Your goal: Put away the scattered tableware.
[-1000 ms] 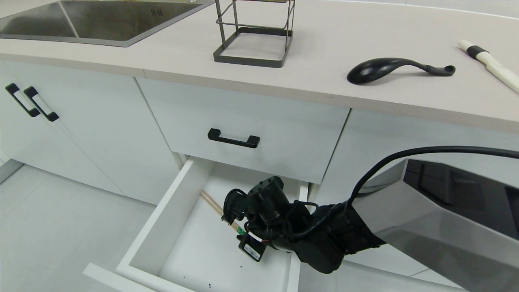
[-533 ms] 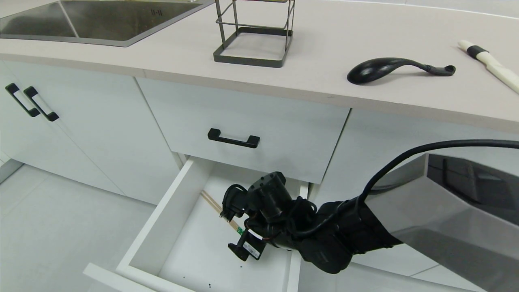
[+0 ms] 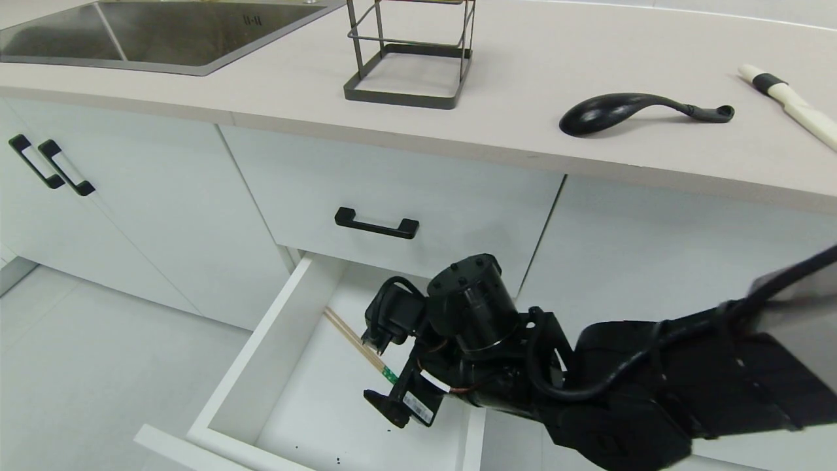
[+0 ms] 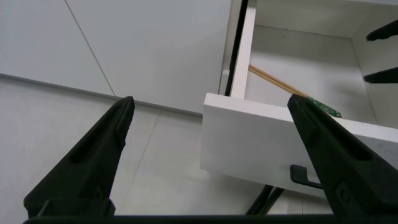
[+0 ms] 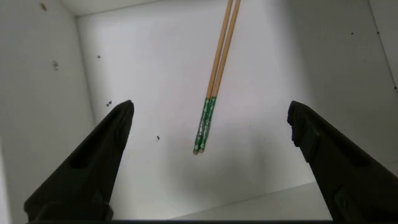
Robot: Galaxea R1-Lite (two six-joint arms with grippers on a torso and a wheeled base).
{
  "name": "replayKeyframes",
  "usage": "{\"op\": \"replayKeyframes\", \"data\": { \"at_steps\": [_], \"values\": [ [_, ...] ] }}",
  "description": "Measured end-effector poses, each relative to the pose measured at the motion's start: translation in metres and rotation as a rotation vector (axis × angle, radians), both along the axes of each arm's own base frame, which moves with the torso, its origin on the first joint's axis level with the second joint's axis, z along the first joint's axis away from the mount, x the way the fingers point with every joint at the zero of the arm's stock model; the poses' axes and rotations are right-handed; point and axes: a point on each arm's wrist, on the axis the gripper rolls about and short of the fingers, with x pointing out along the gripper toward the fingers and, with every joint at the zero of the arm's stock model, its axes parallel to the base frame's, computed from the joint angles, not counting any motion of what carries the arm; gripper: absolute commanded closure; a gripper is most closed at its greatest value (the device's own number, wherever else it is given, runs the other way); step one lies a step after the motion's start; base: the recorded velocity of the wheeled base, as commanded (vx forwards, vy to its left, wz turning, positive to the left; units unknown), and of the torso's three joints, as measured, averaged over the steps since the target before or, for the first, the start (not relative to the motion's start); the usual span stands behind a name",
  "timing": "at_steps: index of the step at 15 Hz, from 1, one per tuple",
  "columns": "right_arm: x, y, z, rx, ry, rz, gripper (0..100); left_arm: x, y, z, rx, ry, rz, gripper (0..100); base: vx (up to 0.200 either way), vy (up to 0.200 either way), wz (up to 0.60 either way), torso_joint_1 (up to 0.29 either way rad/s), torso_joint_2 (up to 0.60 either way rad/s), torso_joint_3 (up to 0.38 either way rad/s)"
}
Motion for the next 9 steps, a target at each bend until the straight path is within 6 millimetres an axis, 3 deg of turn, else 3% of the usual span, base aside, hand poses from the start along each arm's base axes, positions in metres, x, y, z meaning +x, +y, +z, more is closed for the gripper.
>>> {"op": "replayKeyframes", "data": {
  "at_steps": [4, 9],
  "values": [
    [-0.035, -0.031, 0.020, 0.028, 0.014, 0.010, 0, 0.000, 0.000, 0.000, 0.000, 0.000, 0.000, 0, 0.000, 0.000, 0.00, 0.000, 0.00, 0.000],
    [-0.051, -0.051, 0.033, 0.055, -0.011, 0.019, 0, 0.000, 0.000, 0.000, 0.000, 0.000, 0.000, 0, 0.000, 0.000, 0.00, 0.000, 0.00, 0.000]
  ]
}}
